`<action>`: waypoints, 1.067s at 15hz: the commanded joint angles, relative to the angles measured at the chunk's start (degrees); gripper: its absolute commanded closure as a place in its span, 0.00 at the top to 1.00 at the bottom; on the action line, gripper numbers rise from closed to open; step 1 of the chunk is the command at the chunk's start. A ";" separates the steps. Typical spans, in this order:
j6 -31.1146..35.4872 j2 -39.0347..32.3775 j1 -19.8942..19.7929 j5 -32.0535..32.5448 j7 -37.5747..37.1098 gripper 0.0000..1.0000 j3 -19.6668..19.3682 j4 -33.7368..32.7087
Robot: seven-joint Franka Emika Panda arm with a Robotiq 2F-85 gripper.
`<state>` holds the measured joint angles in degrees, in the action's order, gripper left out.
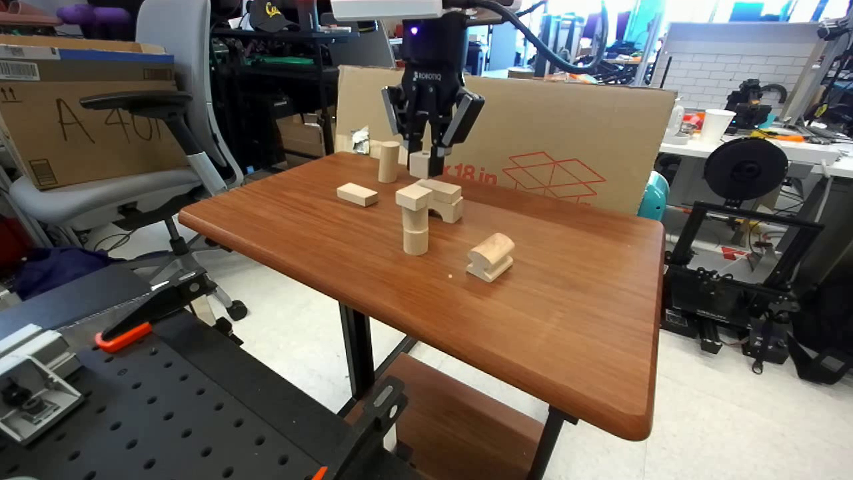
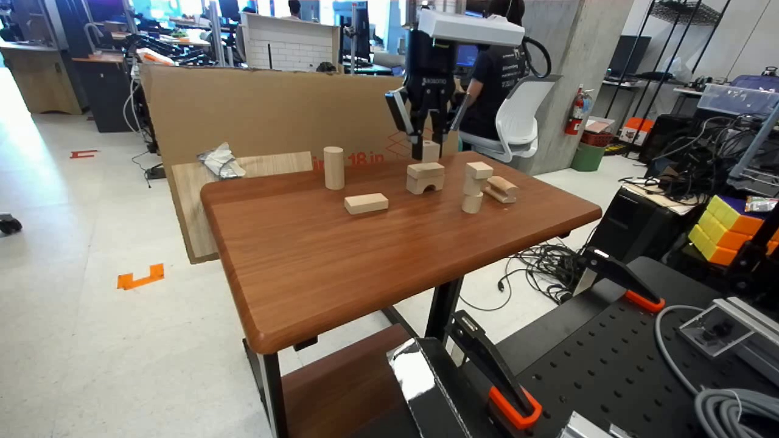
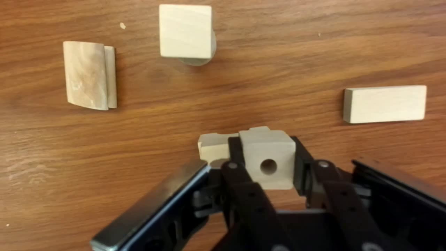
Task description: Lift the square block from the left and set it on the rectangular block on the right
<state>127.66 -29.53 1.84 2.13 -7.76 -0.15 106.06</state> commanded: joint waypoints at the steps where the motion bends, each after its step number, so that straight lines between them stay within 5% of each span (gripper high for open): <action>1: -1.92 -1.70 -0.48 0.06 1.84 0.09 -0.64 -2.44; 11: -2.88 -3.62 -0.61 0.71 2.48 0.09 -1.67 -4.46; 12: -3.04 -3.82 -0.58 0.75 2.38 0.59 -1.70 -4.62; 16: -2.79 -3.36 -0.62 0.79 2.92 0.82 -1.50 -4.12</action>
<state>126.88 -32.31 1.35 2.46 -6.13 -1.62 103.76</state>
